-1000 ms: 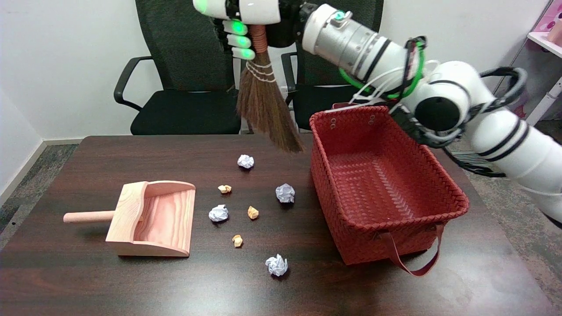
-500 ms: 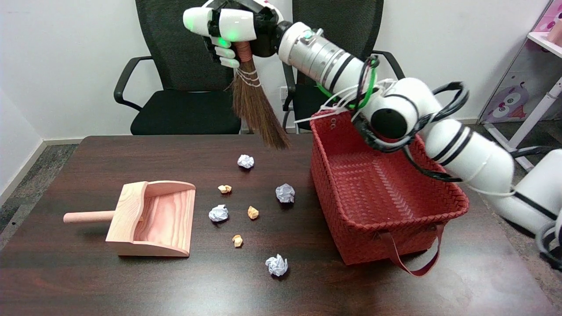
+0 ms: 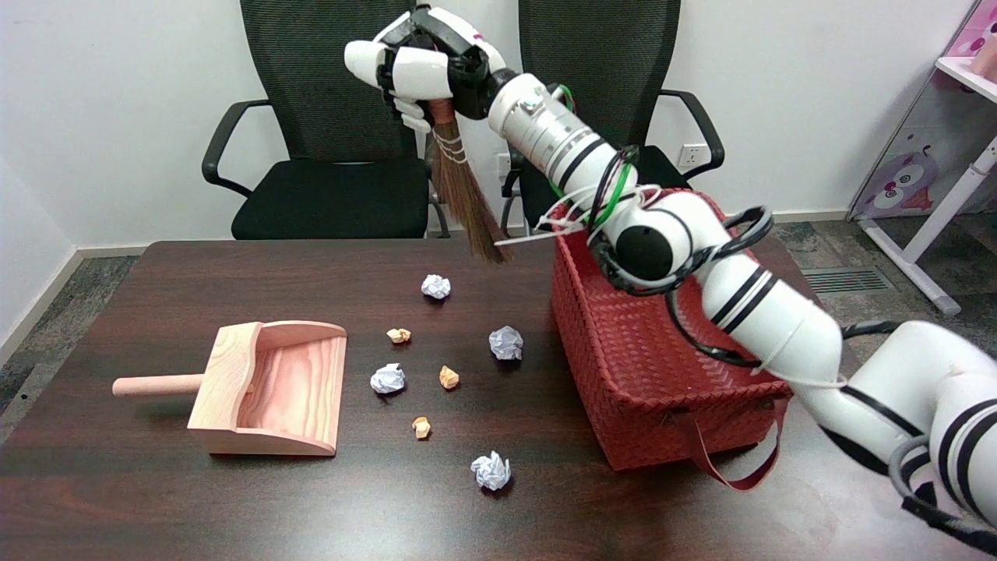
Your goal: Sweep the paper ball into the dustpan.
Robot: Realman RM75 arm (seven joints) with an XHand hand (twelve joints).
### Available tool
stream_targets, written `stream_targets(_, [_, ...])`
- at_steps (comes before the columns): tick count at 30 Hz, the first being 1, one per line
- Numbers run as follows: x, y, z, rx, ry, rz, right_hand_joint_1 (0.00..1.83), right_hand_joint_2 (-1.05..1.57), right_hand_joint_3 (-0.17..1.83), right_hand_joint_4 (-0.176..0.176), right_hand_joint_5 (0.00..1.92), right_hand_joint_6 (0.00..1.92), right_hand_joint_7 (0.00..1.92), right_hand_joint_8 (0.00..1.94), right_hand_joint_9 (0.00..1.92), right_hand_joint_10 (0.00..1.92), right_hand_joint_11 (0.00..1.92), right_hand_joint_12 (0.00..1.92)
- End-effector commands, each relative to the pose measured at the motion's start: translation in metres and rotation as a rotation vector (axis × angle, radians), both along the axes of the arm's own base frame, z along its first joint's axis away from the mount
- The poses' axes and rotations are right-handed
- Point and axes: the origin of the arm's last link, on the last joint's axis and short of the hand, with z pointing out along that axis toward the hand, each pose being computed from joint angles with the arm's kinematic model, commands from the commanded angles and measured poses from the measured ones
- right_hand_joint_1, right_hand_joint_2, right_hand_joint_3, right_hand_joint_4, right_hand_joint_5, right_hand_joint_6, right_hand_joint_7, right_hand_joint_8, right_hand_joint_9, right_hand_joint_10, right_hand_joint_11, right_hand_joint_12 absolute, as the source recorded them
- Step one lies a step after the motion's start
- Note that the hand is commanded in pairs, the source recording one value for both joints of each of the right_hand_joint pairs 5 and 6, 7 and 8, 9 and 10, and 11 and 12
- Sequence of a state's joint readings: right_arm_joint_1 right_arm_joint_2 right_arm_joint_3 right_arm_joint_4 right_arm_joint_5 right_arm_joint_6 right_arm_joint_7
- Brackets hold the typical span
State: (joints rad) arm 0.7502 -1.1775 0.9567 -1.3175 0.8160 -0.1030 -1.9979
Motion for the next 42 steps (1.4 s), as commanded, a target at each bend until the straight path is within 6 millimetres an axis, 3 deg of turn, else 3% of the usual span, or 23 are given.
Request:
stream_targets(1, [-0.061,0.009,-0.004,-0.19,-0.065,-0.004,0.83,1.57,1.31,0.176,1.92,1.92,1.92,1.92,1.92,1.92,1.92,1.92])
stream_targets(14, [-0.064,0.017,0.003,-0.204,-0.025,0.02,0.87,1.57,1.28,0.176,1.92,1.92,1.92,1.92,1.92,1.92,1.92,1.92])
stream_targets(25, [-0.063,0.025,0.004,-0.159,-0.103,-0.034,0.91,1.57,1.26,0.176,1.92,1.92,1.92,1.92,1.92,1.92,1.92,1.92])
stream_targets(42, [-0.068,0.021,-0.001,-0.137,-0.097,-0.068,0.92,1.57,1.31,0.176,1.92,1.92,1.92,1.92,1.92,1.92,1.92,1.92])
